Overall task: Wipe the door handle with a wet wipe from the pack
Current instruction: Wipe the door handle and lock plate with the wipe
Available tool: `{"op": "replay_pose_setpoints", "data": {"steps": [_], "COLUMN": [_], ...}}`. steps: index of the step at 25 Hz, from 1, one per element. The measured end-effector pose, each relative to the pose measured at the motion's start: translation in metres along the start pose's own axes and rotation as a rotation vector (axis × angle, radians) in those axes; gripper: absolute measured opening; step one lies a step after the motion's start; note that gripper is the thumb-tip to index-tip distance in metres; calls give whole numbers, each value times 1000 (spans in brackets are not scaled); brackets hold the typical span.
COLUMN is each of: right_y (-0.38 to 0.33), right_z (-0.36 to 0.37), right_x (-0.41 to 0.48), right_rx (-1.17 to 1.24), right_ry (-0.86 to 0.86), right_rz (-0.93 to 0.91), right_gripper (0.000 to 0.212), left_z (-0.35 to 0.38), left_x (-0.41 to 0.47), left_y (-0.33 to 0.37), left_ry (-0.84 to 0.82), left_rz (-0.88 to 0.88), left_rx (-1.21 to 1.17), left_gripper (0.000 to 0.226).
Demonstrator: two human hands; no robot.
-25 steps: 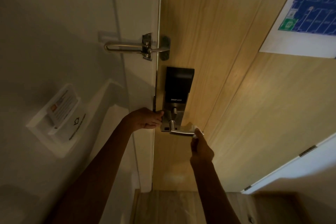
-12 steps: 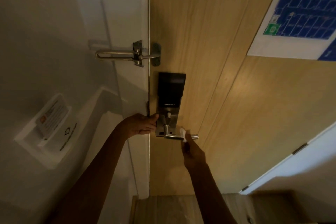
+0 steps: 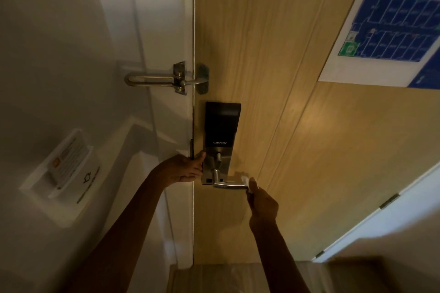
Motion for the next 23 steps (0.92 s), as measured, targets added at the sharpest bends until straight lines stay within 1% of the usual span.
{"op": "replay_pose_setpoints", "data": {"steps": [1, 3, 5, 8, 10, 12, 14, 17, 18, 20, 21, 23], "right_y": [-5, -14, -22, -33, -39, -43, -42, -15, -4, 14, 23, 38], "right_z": [-4, -4, -3, -3, 7, 20, 30, 41, 47, 58, 62, 63], "right_x": [2, 1, -3, -16, -19, -18, -22, -38, -41, -44, -45, -43], "right_rx": [-10, -60, -213, -385, -531, -724, -878, -1019, -1037, -1066, -1122, -1284], "right_ry": [23, -11, -61, -71, -115, -199, -316, -551, -604, -645, -659, -701], "right_rz": [-71, -180, -308, -546, -664, -766, -907, -1130, -1159, -1194, -1250, -1421], "right_gripper": [22, 24, 24, 23, 23, 20, 15, 9, 11, 18, 22, 27], "left_z": [1, -1, -2, -1, -2, 0, 0, -2, -3, -2, -2, -2], "left_x": [-1, -1, -1, -1, -2, -3, -3, 0, 0, -2, -2, -4], "left_y": [0, 0, 1, 0, 2, 2, 0, -3, -3, -1, -1, -1], "left_ry": [-3, 4, 1, -5, -1, 2, -4, -13, -15, -24, -24, -19], "left_rz": [-5, 0, 4, -7, -10, -15, -32, -53, -58, -77, -89, -92], "left_rx": [-1, 1, 6, 2, -7, -16, -31, -65, -77, -89, -98, -98], "left_gripper": [84, 87, 92, 100, 99, 100, 99, 82, 78, 75, 75, 74]}}
Point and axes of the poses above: each hand's wrist, its own x-axis towards the middle knuckle, its own z-axis out of the palm, y = z × x, the point moved 5 cm from there along x, towards the middle knuckle, and after that the axes turned 11 degrees about x, right-handed, at the moved point
